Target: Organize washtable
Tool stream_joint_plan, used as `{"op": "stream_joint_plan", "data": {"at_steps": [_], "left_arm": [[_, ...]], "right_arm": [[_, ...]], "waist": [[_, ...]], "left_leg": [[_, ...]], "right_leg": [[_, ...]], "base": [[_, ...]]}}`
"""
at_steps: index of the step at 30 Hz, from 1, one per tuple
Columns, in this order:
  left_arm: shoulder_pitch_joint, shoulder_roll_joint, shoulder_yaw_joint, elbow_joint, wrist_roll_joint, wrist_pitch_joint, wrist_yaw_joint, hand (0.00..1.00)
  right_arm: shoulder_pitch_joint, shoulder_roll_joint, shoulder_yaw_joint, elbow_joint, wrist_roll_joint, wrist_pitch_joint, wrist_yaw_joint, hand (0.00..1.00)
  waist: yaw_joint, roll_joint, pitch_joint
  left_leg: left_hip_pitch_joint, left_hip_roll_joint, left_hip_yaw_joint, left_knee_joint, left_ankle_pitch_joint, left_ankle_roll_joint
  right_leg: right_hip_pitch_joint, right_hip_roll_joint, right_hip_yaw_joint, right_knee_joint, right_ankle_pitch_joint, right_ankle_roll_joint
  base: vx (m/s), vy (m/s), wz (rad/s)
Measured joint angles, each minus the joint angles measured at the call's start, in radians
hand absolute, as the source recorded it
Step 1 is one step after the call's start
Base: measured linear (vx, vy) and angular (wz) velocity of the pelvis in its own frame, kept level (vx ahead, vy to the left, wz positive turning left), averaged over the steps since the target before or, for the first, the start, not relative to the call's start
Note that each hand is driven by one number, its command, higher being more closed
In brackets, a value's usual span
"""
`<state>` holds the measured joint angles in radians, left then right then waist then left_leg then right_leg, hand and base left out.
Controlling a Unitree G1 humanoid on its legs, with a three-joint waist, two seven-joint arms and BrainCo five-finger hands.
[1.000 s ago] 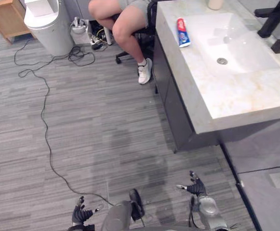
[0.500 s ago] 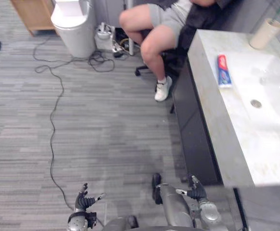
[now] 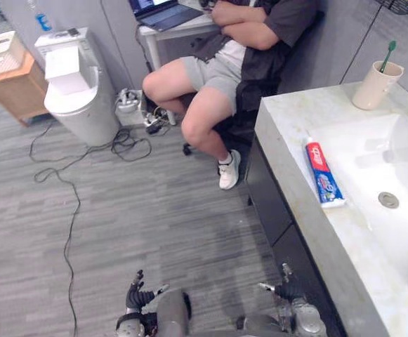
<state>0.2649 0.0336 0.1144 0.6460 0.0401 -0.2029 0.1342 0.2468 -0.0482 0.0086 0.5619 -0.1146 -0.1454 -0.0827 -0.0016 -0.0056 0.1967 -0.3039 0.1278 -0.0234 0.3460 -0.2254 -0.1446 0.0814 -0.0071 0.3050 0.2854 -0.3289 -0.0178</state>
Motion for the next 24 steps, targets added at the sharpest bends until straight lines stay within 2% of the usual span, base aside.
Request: {"op": "stream_joint_plan", "data": {"at_steps": [1,2,3,4,5,6,7,8,9,10,11,12,13,14,15,16,17,19,20,21,22,23,24], "left_arm": [[0.008,-0.001,0.001,-0.004,-0.004,-0.001,-0.001,0.00],[0.008,-0.001,0.003,-0.005,-0.001,0.000,0.001,0.00],[0.010,0.021,0.008,-0.006,0.001,0.001,0.001,0.00],[0.009,0.036,0.012,-0.006,0.002,0.001,0.001,0.00],[0.004,0.055,0.016,-0.006,0.006,0.002,0.001,0.00],[-0.007,0.063,0.015,-0.005,0.011,0.003,0.001,0.00],[-0.008,0.064,0.015,-0.005,0.011,0.003,0.001,0.00],[-0.007,0.065,0.016,-0.004,0.012,0.003,0.001,0.00],[-0.012,0.073,0.025,0.010,0.012,0.002,0.000,0.00],[-0.016,0.078,0.029,0.015,0.012,0.002,0.001,0.00],[-0.025,0.090,0.034,0.029,0.012,0.002,0.001,0.00],[-0.036,0.104,0.048,0.044,0.011,0.005,0.001,0.00],[-0.042,0.110,0.049,0.052,0.012,0.008,0.000,0.00],[-0.051,0.119,0.052,0.062,0.012,0.016,0.000,0.00],[-0.051,0.117,0.053,0.062,0.012,0.023,-0.001,0.00],[-0.053,0.108,0.053,0.061,0.013,0.023,-0.004,0.00],[-0.053,0.105,0.051,0.059,0.014,0.022,-0.007,0.00],[-0.051,0.093,0.052,0.057,0.013,0.022,-0.023,0.00],[-0.050,0.086,0.049,0.054,0.014,0.023,-0.024,0.00],[-0.047,0.082,0.046,0.053,0.012,0.024,-0.026,0.00],[-0.048,0.079,0.044,0.053,0.012,0.024,-0.026,0.00],[-0.051,0.078,0.042,0.052,0.012,0.024,-0.026,0.00],[-0.060,0.077,0.034,0.043,0.012,0.024,-0.026,0.00]], "right_arm": [[0.006,0.001,0.000,0.002,-0.009,0.001,0.000,0.00],[0.015,0.008,0.001,0.002,-0.014,0.001,-0.001,0.00],[0.036,0.029,0.010,0.004,-0.015,0.001,0.002,0.00],[0.045,0.041,0.013,0.003,-0.015,0.001,0.002,0.00],[0.052,0.054,0.012,0.003,-0.014,0.001,0.003,0.00],[0.048,0.055,0.006,0.007,-0.014,0.002,0.004,0.00],[0.042,0.055,0.001,0.011,-0.014,0.002,0.006,0.00],[0.027,0.054,-0.002,0.013,-0.014,0.001,0.011,0.00],[-0.002,0.047,-0.002,0.039,-0.014,-0.003,0.018,0.00],[-0.017,0.044,-0.002,0.058,-0.014,-0.003,0.020,0.00],[-0.046,0.038,-0.003,0.098,-0.014,-0.002,0.020,0.00],[-0.076,0.036,-0.011,0.131,-0.014,-0.001,0.019,0.00],[-0.084,0.033,-0.013,0.140,-0.014,-0.001,0.019,0.00],[-0.097,0.025,-0.022,0.158,-0.014,-0.001,0.020,0.00],[-0.099,0.007,-0.048,0.170,-0.014,-0.002,0.020,0.00],[-0.095,-0.012,-0.072,0.174,-0.013,-0.003,0.019,0.00],[-0.094,-0.021,-0.088,0.184,-0.013,-0.003,0.019,0.00],[-0.081,-0.049,-0.119,0.213,-0.011,0.003,0.016,0.00],[-0.073,-0.058,-0.121,0.217,-0.007,0.004,0.015,0.00],[-0.067,-0.075,-0.139,0.224,0.001,0.009,0.011,0.00],[-0.067,-0.078,-0.160,0.238,0.010,0.014,0.004,0.00],[-0.067,-0.078,-0.169,0.242,0.012,0.016,-0.001,0.00],[-0.071,-0.080,-0.193,0.246,0.029,0.017,-0.005,0.00]], "waist": [[0.011,0.003,-0.021],[0.014,-0.016,-0.032],[0.014,-0.051,-0.060],[0.012,-0.074,-0.079],[0.008,-0.098,-0.092],[-0.004,-0.105,-0.091],[-0.007,-0.105,-0.091],[-0.013,-0.094,-0.087],[-0.016,-0.075,-0.090],[-0.018,-0.070,-0.090],[-0.022,-0.059,-0.086],[-0.027,-0.056,-0.085],[-0.025,-0.057,-0.084],[-0.020,-0.061,-0.075],[-0.023,-0.056,-0.071],[-0.033,-0.029,-0.054],[-0.038,-0.017,-0.044],[-0.038,0.008,-0.021],[-0.036,0.020,-0.014],[-0.031,0.024,-0.008],[-0.025,0.014,-0.005],[-0.025,0.012,-0.002],[-0.025,0.007,0.000]], "left_leg": [[0.002,0.014,0.018,0.050,0.059,-0.018],[0.006,0.007,0.041,0.071,0.071,-0.005],[0.011,0.004,0.109,0.091,0.057,0.032],[0.021,0.005,0.148,0.089,0.048,0.045],[0.051,0.015,0.212,0.087,0.039,0.081],[0.112,0.027,0.288,0.062,0.030,0.096],[0.150,0.029,0.325,0.037,0.030,0.098],[0.217,0.030,0.396,-0.009,0.031,0.100],[0.271,0.032,0.464,-0.054,0.033,0.103],[0.287,0.033,0.488,-0.071,0.035,0.105],[0.313,0.033,0.537,-0.102,0.036,0.108],[0.320,0.029,0.573,-0.109,0.036,0.108],[0.321,0.026,0.585,-0.106,0.036,0.108],[0.337,0.013,0.606,-0.095,0.035,0.107],[0.360,0.014,0.601,-0.073,0.030,0.103],[0.362,0.040,0.601,-0.009,0.018,0.088],[0.354,0.064,0.600,0.052,0.008,0.078],[0.299,0.152,0.566,0.298,0.002,0.085],[0.254,0.183,0.493,0.411,-0.010,0.093],[0.227,0.176,0.400,0.449,-0.040,0.088],[0.200,0.151,0.324,0.417,-0.063,0.080],[0.191,0.142,0.298,0.389,-0.064,0.079],[0.171,0.123,0.242,0.300,-0.064,0.078]], "right_leg": [[0.000,0.003,0.067,0.026,-0.043,0.013],[-0.002,-0.013,0.094,0.030,-0.046,0.023],[-0.031,-0.047,0.113,0.046,-0.030,0.048],[-0.055,-0.060,0.108,0.067,-0.014,0.063],[-0.091,-0.071,0.084,0.103,0.030,0.079],[-0.121,-0.093,-0.001,0.152,0.065,0.110],[-0.142,-0.108,-0.065,0.178,0.062,0.114],[-0.175,-0.141,-0.215,0.223,0.054,0.116],[-0.199,-0.159,-0.399,0.229,0.052,0.107],[-0.208,-0.159,-0.459,0.218,0.054,0.104],[-0.220,-0.147,-0.595,0.178,0.066,0.085],[-0.237,-0.131,-0.732,0.127,0.096,0.035],[-0.242,-0.127,-0.777,0.109,0.113,0.009],[-0.239,-0.120,-0.832,0.067,0.145,-0.035],[-0.206,-0.100,-0.797,0.028,0.145,-0.029],[-0.176,-0.081,-0.773,-0.003,0.146,-0.027],[-0.160,-0.069,-0.759,-0.017,0.147,-0.027],[-0.113,-0.020,-0.699,-0.052,0.146,-0.031],[-0.090,0.008,-0.669,-0.063,0.139,-0.042],[-0.070,0.020,-0.626,-0.060,0.132,-0.051],[-0.058,0.022,-0.576,-0.062,0.133,-0.050],[-0.052,0.021,-0.561,-0.063,0.133,-0.049],[-0.047,0.020,-0.527,-0.065,0.136,-0.045]], "base": [[0.42,0.451,-1.74],[0.42,0.470,-1.78],[0.31,0.353,-1.35],[0.37,0.422,-1.65],[0.35,0.387,-1.65],[0.33,0.367,-1.66],[0.30,0.374,-1.68],[0.21,0.319,-1.73],[0.16,0.255,-1.64],[0.11,0.182,-1.49],[0.10,0.112,-1.33],[0.13,0.111,-1.27],[0.12,0.007,-1.17],[0.15,-0.053,-1.13],[0.19,-0.086,-1.19],[0.15,-0.080,-0.88],[0.10,-0.049,-0.61],[0.10,-0.050,-0.83],[0.16,-0.042,-1.21],[0.19,-0.015,-1.40],[0.18,0.018,-1.23],[0.18,0.023,-1.10],[0.14,0.037,-0.73]]}}
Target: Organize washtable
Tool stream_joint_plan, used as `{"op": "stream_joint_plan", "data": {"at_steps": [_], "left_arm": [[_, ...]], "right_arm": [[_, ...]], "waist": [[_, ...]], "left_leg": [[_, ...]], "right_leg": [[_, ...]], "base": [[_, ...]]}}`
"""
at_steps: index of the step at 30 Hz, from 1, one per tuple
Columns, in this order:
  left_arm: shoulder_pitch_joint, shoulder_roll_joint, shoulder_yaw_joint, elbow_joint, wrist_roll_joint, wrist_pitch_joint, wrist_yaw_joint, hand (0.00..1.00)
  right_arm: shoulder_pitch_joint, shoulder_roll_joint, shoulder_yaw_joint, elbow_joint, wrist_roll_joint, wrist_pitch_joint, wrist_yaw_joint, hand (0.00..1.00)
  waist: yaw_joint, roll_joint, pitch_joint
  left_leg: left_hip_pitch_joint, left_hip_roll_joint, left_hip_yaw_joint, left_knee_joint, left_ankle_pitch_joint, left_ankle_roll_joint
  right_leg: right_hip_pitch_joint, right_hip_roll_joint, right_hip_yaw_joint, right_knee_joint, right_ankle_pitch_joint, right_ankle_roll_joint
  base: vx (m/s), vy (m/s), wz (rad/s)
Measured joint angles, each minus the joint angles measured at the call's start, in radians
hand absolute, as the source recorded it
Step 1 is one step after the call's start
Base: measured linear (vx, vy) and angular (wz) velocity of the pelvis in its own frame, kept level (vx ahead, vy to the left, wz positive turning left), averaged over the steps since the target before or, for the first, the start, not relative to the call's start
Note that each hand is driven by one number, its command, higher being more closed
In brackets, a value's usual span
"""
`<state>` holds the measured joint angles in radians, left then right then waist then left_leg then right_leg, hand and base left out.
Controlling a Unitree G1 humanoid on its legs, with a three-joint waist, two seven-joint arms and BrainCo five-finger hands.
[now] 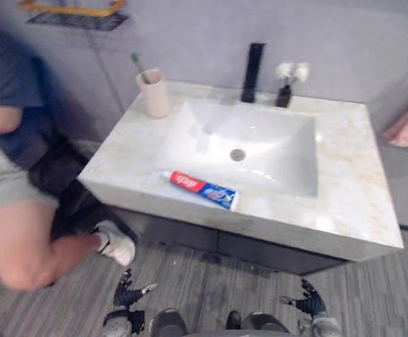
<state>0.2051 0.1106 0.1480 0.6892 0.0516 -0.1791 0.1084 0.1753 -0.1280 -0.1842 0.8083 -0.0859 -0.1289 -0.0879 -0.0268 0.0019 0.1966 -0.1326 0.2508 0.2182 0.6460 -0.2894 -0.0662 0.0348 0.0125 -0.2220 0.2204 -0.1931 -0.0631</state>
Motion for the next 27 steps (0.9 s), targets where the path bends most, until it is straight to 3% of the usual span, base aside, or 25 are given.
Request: {"op": "stream_joint_plan", "data": {"at_steps": [2,4,5,7,8,16,23,27], "left_arm": [[-0.014,-0.007,-0.006,-0.017,0.000,-0.002,0.000,0.00],[-0.022,-0.013,-0.013,-0.016,-0.001,-0.002,0.001,0.00],[-0.020,-0.018,-0.022,-0.014,-0.001,-0.002,0.002,0.00],[-0.020,-0.009,-0.023,-0.013,-0.001,-0.001,0.003,0.00],[0.014,0.027,-0.067,0.029,0.000,0.000,0.001,0.00],[0.012,0.027,-0.072,0.029,-0.007,0.000,0.001,0.00],[-0.010,0.007,-0.107,0.076,-0.109,0.000,0.003,0.00],[-0.008,0.008,-0.046,0.078,-0.164,0.000,0.015,0.00]], "right_arm": [[-0.004,-0.003,-0.034,0.001,0.008,0.000,-0.004,0.00],[-0.010,-0.011,-0.055,0.001,0.016,0.000,-0.007,0.00],[-0.009,-0.024,-0.056,0.001,0.017,0.000,-0.010,0.00],[-0.002,-0.004,-0.063,-0.010,0.018,0.003,-0.018,0.00],[-0.031,0.022,-0.090,0.013,0.037,0.004,-0.022,0.00],[-0.042,0.023,-0.090,0.041,0.075,0.004,-0.021,0.00],[-0.055,0.032,-0.091,0.073,0.198,0.001,-0.018,0.00],[-0.059,0.043,-0.092,0.073,0.244,-0.001,-0.017,0.00]], "waist": [[-0.001,0.000,0.002],[-0.002,0.010,-0.003],[-0.005,0.029,-0.006],[-0.002,0.005,-0.016],[0.015,-0.039,-0.061],[0.016,-0.043,-0.056],[0.017,-0.043,-0.051],[0.022,-0.044,-0.049]], "left_leg": [[-0.021,-0.037,-0.107,-0.153,0.009,-0.015],[-0.007,-0.078,-0.203,-0.324,0.075,-0.066],[-0.004,-0.075,-0.215,-0.361,0.166,-0.058],[0.045,-0.102,-0.179,-0.392,0.175,-0.054],[0.221,-0.251,-0.140,-0.749,0.350,0.034],[0.244,-0.251,-0.142,-0.749,0.349,0.033],[0.277,-0.253,-0.184,-0.749,0.349,0.033],[0.270,-0.253,-0.220,-0.749,0.352,0.029]], "right_leg": [[0.012,-0.005,0.046,-0.016,0.009,0.015],[0.017,-0.009,0.094,-0.027,0.013,0.049],[0.026,0.000,0.119,-0.037,0.015,0.064],[0.048,-0.039,0.160,-0.050,0.019,0.099],[0.103,-0.154,0.174,-0.168,0.059,0.179],[0.128,-0.155,0.170,-0.174,0.060,0.177],[0.184,-0.155,0.132,-0.199,0.066,0.177],[0.203,-0.155,0.088,-0.208,0.067,0.178]], "base": [[0.18,0.110,-0.83],[0.20,0.216,-0.85],[0.21,0.275,-0.79],[0.14,0.191,-0.50],[0.03,0.040,-0.09],[0.00,-0.001,0.00],[-0.05,-0.028,0.13],[-0.05,-0.041,0.29]]}}
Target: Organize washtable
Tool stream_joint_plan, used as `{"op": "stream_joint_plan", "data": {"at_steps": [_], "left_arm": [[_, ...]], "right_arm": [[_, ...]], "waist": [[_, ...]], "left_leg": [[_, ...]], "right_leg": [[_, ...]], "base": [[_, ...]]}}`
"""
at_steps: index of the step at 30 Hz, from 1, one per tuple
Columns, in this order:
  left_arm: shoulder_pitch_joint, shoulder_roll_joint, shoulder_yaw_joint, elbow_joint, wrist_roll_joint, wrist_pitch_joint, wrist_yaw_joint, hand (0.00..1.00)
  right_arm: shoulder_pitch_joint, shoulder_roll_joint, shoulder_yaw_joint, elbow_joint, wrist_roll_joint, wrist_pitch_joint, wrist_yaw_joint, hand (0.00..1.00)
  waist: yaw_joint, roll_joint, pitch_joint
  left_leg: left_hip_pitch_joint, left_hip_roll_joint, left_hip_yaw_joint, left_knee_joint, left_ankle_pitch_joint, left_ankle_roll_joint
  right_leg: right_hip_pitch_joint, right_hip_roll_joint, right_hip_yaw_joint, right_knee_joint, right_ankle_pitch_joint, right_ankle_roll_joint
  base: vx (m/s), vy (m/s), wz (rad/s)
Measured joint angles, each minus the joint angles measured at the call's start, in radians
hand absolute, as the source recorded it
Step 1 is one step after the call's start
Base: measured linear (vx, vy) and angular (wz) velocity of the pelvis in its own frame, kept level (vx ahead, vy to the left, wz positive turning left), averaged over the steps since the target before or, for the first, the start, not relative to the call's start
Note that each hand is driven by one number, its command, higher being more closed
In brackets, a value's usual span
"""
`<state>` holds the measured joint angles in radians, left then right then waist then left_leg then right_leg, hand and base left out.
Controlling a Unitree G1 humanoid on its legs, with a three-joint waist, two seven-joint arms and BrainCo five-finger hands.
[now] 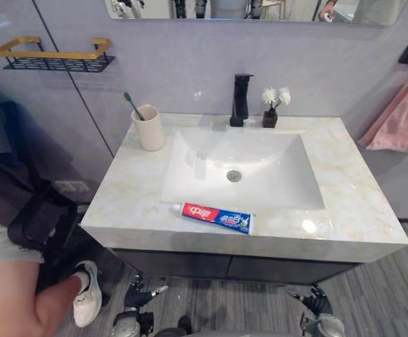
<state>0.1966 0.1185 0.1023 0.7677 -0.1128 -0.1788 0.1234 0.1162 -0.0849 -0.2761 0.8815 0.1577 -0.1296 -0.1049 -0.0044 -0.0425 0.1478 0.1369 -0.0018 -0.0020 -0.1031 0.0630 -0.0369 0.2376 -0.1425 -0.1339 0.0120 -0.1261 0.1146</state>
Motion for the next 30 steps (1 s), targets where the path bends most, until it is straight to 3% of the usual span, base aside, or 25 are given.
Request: {"op": "stream_joint_plan", "data": {"at_steps": [2,9,11,13,17,21,25,28,30], "left_arm": [[-0.001,0.015,0.110,0.001,-0.003,0.000,0.014,0.00],[0.001,0.167,0.376,0.001,-0.002,0.001,0.038,0.00],[0.004,0.197,0.441,-0.096,-0.002,0.003,0.058,0.00],[0.003,0.211,0.492,-0.333,0.008,0.003,0.090,0.00],[-0.002,0.204,0.499,-0.685,0.068,-0.007,0.140,0.00],[-0.028,0.175,0.444,-0.968,0.152,-0.043,0.163,0.00],[-0.045,0.173,0.221,-1.219,0.313,-0.073,0.159,0.00],[-0.092,0.209,0.005,-1.245,0.450,-0.084,0.126,0.00],[-0.104,0.236,-0.073,-1.239,0.525,-0.090,0.097,0.00]], "right_arm": [[-0.003,-0.004,-0.002,0.000,0.000,-0.001,0.001,0.00],[-0.037,-0.051,-0.003,-0.003,-0.001,-0.003,0.015,0.00],[-0.025,-0.064,-0.002,-0.005,-0.001,-0.010,0.019,0.00],[0.004,-0.073,-0.003,-0.016,-0.001,-0.018,0.020,0.00],[0.042,-0.076,-0.009,-0.046,-0.002,-0.022,0.021,0.00],[0.050,-0.076,-0.011,-0.044,-0.002,-0.022,0.022,0.00],[0.061,-0.073,-0.024,-0.043,-0.001,-0.022,0.044,0.00],[0.056,-0.075,-0.003,-0.041,-0.001,-0.022,0.057,0.00],[0.044,-0.074,0.026,-0.041,-0.002,-0.022,0.069,0.00]], "waist": [[0.020,-0.001,0.001],[0.027,0.006,0.011],[0.031,0.007,0.012],[0.060,0.014,0.015],[0.075,0.031,0.019],[0.074,0.053,0.013],[0.065,0.058,0.012],[0.050,0.060,0.014],[0.032,0.059,0.014]], "left_leg": [[-0.001,0.000,-0.013,0.001,0.001,-0.001],[-0.010,-0.005,-0.039,0.007,0.002,-0.001],[-0.019,-0.008,-0.052,0.007,0.003,-0.001],[-0.022,-0.011,-0.062,0.007,0.005,0.001],[-0.033,-0.019,-0.082,0.007,0.006,0.001],[-0.042,-0.023,-0.103,0.007,0.009,-0.004],[-0.051,-0.027,-0.130,0.020,0.015,-0.004],[-0.055,-0.026,-0.131,0.026,0.012,-0.008],[-0.055,-0.022,-0.126,0.030,0.013,-0.007]], "right_leg": [[0.008,0.001,-0.012,-0.008,0.002,0.003],[0.021,-0.002,-0.046,-0.023,0.005,0.009],[0.021,-0.002,-0.060,-0.027,0.007,0.010],[0.023,-0.003,-0.070,-0.028,0.007,0.009],[0.028,-0.009,-0.101,-0.033,0.007,0.009],[0.029,-0.011,-0.118,-0.033,0.007,0.009],[0.036,-0.012,-0.147,-0.031,0.006,0.009],[0.036,-0.011,-0.148,-0.032,0.006,0.009],[0.035,-0.009,-0.143,-0.030,0.006,0.009]], "base": [[-0.02,-0.035,0.17],[0.00,-0.023,0.11],[0.01,-0.029,0.16],[0.01,-0.031,0.11],[-0.01,-0.021,0.19],[-0.01,-0.023,0.14],[-0.01,-0.031,0.18],[-0.03,-0.024,0.04],[-0.04,-0.024,-0.06]]}}
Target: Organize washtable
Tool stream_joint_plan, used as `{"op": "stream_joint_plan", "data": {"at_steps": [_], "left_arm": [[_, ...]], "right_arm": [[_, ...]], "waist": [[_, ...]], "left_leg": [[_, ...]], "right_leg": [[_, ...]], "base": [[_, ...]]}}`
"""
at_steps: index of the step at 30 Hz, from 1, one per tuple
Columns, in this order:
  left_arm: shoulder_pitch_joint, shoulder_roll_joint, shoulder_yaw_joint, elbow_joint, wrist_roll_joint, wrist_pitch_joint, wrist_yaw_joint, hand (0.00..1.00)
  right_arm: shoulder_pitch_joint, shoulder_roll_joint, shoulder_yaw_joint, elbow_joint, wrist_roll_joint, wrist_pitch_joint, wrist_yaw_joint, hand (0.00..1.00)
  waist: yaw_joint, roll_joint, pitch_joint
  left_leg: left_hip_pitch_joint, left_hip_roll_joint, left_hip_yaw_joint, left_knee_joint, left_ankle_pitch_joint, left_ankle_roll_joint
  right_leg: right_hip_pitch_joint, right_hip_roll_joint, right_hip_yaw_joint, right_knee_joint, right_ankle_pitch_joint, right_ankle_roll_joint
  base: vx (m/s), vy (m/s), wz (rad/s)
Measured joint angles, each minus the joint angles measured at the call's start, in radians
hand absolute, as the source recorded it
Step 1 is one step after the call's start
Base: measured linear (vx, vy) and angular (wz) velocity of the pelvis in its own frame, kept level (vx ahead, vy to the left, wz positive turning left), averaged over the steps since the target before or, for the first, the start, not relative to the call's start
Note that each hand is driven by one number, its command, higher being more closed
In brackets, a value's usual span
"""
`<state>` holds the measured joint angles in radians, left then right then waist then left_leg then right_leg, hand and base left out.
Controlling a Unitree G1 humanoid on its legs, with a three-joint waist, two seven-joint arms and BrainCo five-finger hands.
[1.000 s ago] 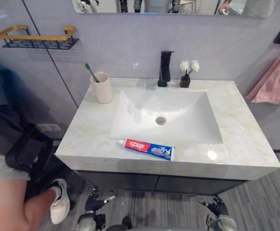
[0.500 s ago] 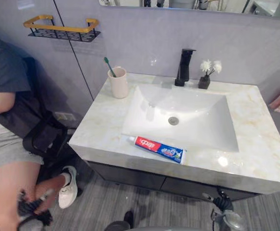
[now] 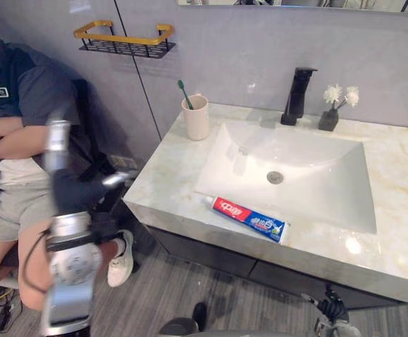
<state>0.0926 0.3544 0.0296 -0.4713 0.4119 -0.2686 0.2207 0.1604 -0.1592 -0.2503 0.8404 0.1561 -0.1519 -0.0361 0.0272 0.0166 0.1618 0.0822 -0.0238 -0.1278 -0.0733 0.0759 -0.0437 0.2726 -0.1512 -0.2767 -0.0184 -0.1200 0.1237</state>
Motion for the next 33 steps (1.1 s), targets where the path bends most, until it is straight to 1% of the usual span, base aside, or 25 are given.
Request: {"op": "stream_joint_plan", "data": {"at_steps": [1,2,4,6,7,10,11,16,17,24,28,33], "left_arm": [[-0.026,0.016,-0.064,0.021,0.028,-0.001,-0.003,0.00],[-0.043,0.022,-0.102,0.036,0.043,-0.002,-0.006,0.00],[-0.100,0.039,-0.246,0.118,0.109,-0.003,-0.051,0.00],[-0.116,0.042,-0.297,0.170,0.132,-0.003,-0.077,0.00],[-0.123,0.043,-0.327,0.216,0.150,-0.002,-0.101,0.00],[-0.134,0.062,-0.368,0.303,0.153,-0.001,-0.137,0.00],[-0.146,0.069,-0.382,0.337,0.160,-0.001,-0.152,0.00],[-0.166,0.088,-0.407,0.407,0.211,0.001,-0.178,0.00],[-0.173,0.096,-0.422,0.417,0.225,0.002,-0.180,0.00],[-0.188,0.104,-0.421,0.477,0.267,0.009,-0.183,0.00],[-0.191,0.131,-0.417,0.483,0.270,0.012,-0.183,0.00],[-0.192,0.132,-0.408,0.483,0.267,0.012,-0.183,0.00]], "right_arm": [[-0.001,-0.001,0.021,0.000,0.000,0.000,0.004,0.00],[0.000,-0.001,0.028,0.000,0.000,0.000,0.006,0.00],[-0.001,-0.001,0.062,0.001,-0.001,-0.001,0.019,0.00],[-0.003,0.000,0.072,0.001,-0.001,-0.001,0.020,0.00],[-0.007,-0.001,0.072,0.000,-0.001,-0.001,0.020,0.00],[-0.005,-0.002,0.078,0.000,-0.001,-0.001,0.020,0.00],[-0.005,-0.004,0.087,0.000,-0.002,0.000,0.020,0.00],[-0.009,-0.004,0.107,-0.001,-0.002,0.000,0.020,0.00],[-0.013,-0.004,0.106,-0.001,-0.002,0.000,0.020,0.00],[-0.016,-0.004,0.107,-0.002,-0.002,-0.001,0.020,0.00],[-0.016,-0.004,0.107,-0.002,-0.010,-0.001,0.019,0.00],[-0.014,-0.004,0.106,-0.002,-0.012,0.000,0.019,0.00]], "waist": [[-0.011,-0.001,0.001],[-0.013,-0.001,0.001],[-0.015,0.000,-0.001],[-0.017,-0.001,-0.001],[-0.023,-0.003,-0.001],[-0.042,-0.010,-0.001],[-0.042,-0.012,-0.001],[-0.044,-0.013,-0.003],[-0.043,-0.014,-0.003],[-0.050,-0.014,-0.004],[-0.066,-0.013,-0.005],[-0.067,-0.011,-0.006]], "left_leg": [[0.000,0.003,0.002,0.002,0.002,0.003],[0.000,0.005,0.003,0.002,0.002,0.002],[-0.003,0.014,0.016,0.002,0.003,0.001],[-0.004,0.021,0.032,0.002,0.003,0.001],[-0.005,0.023,0.038,0.002,0.004,0.000],[-0.005,0.023,0.040,0.001,0.004,0.000],[-0.005,0.023,0.045,0.001,0.004,0.000],[-0.009,0.024,0.059,-0.004,0.004,0.000],[-0.010,0.023,0.061,-0.005,0.004,0.000],[-0.010,0.022,0.082,-0.012,0.004,0.001],[-0.009,0.023,0.085,-0.012,0.004,0.001],[-0.009,0.024,0.096,-0.013,0.004,0.001]], "right_leg": [[-0.001,0.002,0.002,0.002,0.000,0.000],[-0.002,0.004,0.004,0.003,0.000,0.000],[-0.017,0.010,0.019,0.008,0.000,-0.001],[-0.028,0.012,0.035,0.011,0.001,-0.003],[-0.032,0.014,0.040,0.013,0.002,-0.003],[-0.032,0.015,0.041,0.013,0.002,-0.003],[-0.033,0.016,0.044,0.012,0.002,-0.003],[-0.051,0.016,0.063,0.010,0.006,-0.003],[-0.051,0.015,0.064,0.006,0.009,-0.001],[-0.052,0.014,0.085,-0.020,0.032,0.001],[-0.052,0.014,0.088,-0.020,0.034,0.001],[-0.058,0.014,0.099,-0.020,0.038,0.003]], "base": [[-0.03,-0.025,-0.08],[-0.03,-0.034,-0.09],[-0.04,-0.027,-0.18],[-0.02,-0.015,-0.26],[-0.01,-0.021,-0.18],[0.00,-0.017,-0.04],[0.00,-0.016,-0.05],[-0.02,-0.008,-0.10],[-0.02,-0.005,-0.06],[-0.01,-0.003,-0.10],[0.00,0.000,0.00],[-0.03,-0.012,-0.06]]}}
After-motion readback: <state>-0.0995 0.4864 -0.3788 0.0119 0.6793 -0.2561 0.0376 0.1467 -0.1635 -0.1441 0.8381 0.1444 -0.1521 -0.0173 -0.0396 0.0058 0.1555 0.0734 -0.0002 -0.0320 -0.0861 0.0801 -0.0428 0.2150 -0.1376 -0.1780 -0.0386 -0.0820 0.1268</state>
